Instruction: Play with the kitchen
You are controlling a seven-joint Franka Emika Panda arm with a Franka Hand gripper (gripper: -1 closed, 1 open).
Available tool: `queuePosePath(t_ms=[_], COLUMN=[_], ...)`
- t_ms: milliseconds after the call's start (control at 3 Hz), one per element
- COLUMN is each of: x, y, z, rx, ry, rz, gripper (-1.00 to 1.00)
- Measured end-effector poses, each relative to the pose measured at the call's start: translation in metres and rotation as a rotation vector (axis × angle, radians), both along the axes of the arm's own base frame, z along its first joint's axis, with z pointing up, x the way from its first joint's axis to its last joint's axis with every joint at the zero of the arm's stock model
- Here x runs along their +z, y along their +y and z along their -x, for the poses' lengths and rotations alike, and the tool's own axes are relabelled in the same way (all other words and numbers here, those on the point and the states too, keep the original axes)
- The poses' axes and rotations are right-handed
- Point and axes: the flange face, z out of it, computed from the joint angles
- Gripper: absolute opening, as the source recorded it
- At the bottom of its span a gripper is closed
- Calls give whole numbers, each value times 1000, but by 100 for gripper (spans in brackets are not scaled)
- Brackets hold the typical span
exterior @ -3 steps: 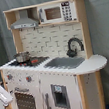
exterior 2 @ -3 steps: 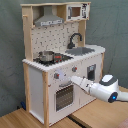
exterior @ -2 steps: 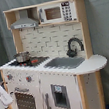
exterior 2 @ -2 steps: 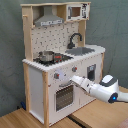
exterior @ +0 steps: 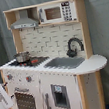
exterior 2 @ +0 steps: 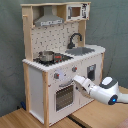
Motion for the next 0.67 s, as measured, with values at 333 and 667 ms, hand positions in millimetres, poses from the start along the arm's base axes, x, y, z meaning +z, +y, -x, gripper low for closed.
queuePosePath(t_ms=[333,667], x=[-6,-9], y=[-4,-9], z=[-2,-6], rx=[-10,-24], ry=[-3,-12], rz=[-95,-211], gripper=[100,100])
